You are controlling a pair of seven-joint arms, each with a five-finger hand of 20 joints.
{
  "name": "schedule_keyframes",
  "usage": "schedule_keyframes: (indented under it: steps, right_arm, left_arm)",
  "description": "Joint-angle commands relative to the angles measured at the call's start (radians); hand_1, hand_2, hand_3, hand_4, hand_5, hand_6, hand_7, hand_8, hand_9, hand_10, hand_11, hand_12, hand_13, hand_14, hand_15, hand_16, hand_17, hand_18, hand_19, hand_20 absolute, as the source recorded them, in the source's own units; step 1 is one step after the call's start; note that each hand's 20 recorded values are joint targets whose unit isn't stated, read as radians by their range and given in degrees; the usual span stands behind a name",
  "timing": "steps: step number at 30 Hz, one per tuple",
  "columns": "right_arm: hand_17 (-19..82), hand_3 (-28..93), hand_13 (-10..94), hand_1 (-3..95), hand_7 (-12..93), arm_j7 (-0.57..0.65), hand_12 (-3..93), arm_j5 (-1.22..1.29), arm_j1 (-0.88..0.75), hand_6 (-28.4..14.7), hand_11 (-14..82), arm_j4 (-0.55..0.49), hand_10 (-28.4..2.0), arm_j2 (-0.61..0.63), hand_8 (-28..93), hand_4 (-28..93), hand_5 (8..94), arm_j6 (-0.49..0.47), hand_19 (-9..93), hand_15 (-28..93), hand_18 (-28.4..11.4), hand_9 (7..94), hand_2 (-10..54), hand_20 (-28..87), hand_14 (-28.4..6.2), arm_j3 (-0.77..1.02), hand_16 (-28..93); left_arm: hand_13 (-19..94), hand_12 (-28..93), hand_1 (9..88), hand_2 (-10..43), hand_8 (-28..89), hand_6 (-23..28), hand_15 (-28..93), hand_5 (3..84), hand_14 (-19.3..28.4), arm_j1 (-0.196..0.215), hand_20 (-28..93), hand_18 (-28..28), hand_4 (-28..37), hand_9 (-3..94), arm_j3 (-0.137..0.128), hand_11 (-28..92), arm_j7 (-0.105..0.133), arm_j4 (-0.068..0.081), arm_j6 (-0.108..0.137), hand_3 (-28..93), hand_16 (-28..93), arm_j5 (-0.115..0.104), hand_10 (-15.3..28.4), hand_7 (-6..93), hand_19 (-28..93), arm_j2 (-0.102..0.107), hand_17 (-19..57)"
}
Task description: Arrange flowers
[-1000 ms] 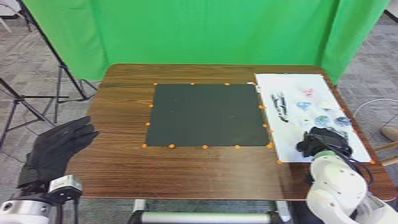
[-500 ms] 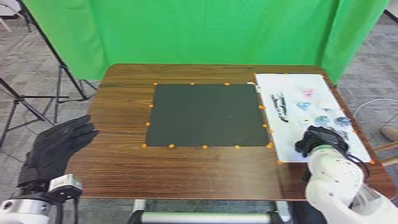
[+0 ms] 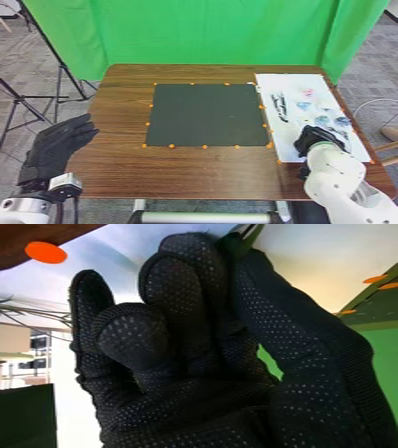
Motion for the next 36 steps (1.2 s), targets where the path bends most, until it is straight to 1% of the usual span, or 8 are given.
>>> schedule_keyframes:
  steps: [1,18,26,32,33,34,35,36]
  right_arm:
    - [30,74,73,53.2,44,-0.04,31.5,0.021,-0.08,-6.3,54.5,0.064,-19.2,-0.01,24,-28,74.3,0.012,90,77,-27.4,75.3,-2.4,-1,-15.1,-0.018,26]
    - [31,78,74,53.3,43,-0.112,38.0,-0.08,-0.082,-8.5,53.4,-0.03,-17.2,0.057,28,-28,74.6,0.205,88,79,-25.7,75.2,-1.4,5,-12.9,0.027,29]
    - [32,79,74,53.2,43,-0.13,38.8,-0.096,-0.045,-8.9,53.1,-0.074,-16.9,0.106,28,-28,74.7,0.249,87,79,-25.4,75.6,-1.6,7,-12.8,0.032,30]
    - [32,79,74,53.2,43,-0.157,38.9,-0.059,0.044,-9.0,53.0,-0.108,-16.9,0.117,28,-28,74.6,0.24,86,79,-25.4,75.8,-1.7,8,-12.7,0.001,30]
    - [32,79,74,53.2,43,-0.16,38.9,-0.042,0.073,-8.9,53.0,-0.112,-16.9,0.118,28,-28,74.6,0.241,86,79,-25.4,75.8,-1.7,8,-12.7,-0.018,30]
    - [32,79,74,53.2,43,-0.168,38.9,-0.035,0.116,-8.9,53.0,-0.109,-16.9,0.113,28,-28,74.6,0.23,86,79,-25.3,75.9,-1.7,8,-12.7,-0.048,30]
    - [32,79,75,53.2,43,-0.172,38.9,-0.029,0.157,-8.9,53.1,-0.109,-16.9,0.107,28,-28,74.6,0.217,86,79,-25.4,75.9,-1.8,8,-12.7,-0.078,30]
    - [32,79,75,53.2,44,-0.181,38.9,-0.021,0.207,-8.9,53.1,-0.103,-17.0,0.098,28,-28,74.6,0.207,86,79,-25.5,76.1,-1.9,8,-12.8,-0.113,30]
  left_arm:
    - [26,10,27.0,5.2,-8,13.4,54,45.5,27.4,0.007,13,21.6,-14.4,37.9,-0.002,33,-0.006,0.001,-0.008,82,-10,0.003,21.4,14.0,55,-0.002,-10.5]
    - [26,10,26.8,5.1,-8,13.4,54,45.5,27.5,0.028,13,21.6,-14.7,37.9,-0.012,33,0.004,-0.007,-0.001,82,-10,0.0,21.5,13.8,55,0.0,-10.5]
    - [26,10,26.8,5.1,-8,13.5,54,45.5,27.5,0.048,13,21.7,-14.8,38.0,-0.017,33,0.02,-0.014,0.015,82,-10,-0.009,21.5,13.8,55,0.007,-10.5]
    - [26,10,26.8,5.2,-8,13.5,54,45.5,27.5,0.071,13,21.6,-14.8,37.9,-0.041,33,0.022,-0.023,0.023,82,-10,-0.012,21.5,13.8,55,0.01,-10.5]
    - [26,10,26.8,5.2,-8,13.5,54,45.5,27.6,0.072,13,21.6,-14.8,37.9,-0.05,33,0.012,-0.024,0.018,82,-10,-0.008,21.5,13.9,55,0.006,-10.5]
    - [26,10,26.8,5.2,-8,13.5,54,45.5,27.6,0.089,13,21.6,-14.9,37.8,-0.062,33,0.017,-0.028,0.018,82,-10,-0.009,21.5,13.8,55,0.007,-10.5]
    - [26,10,26.8,5.2,-8,13.5,54,45.5,27.6,0.093,13,21.6,-14.9,37.8,-0.073,33,0.01,-0.03,0.016,82,-10,-0.005,21.6,13.8,55,0.004,-10.5]
    - [26,10,26.8,5.2,-8,13.5,54,45.5,27.6,0.102,13,21.6,-14.9,37.8,-0.082,33,0.017,-0.033,0.024,82,-10,-0.01,21.5,13.8,55,0.006,-10.5]
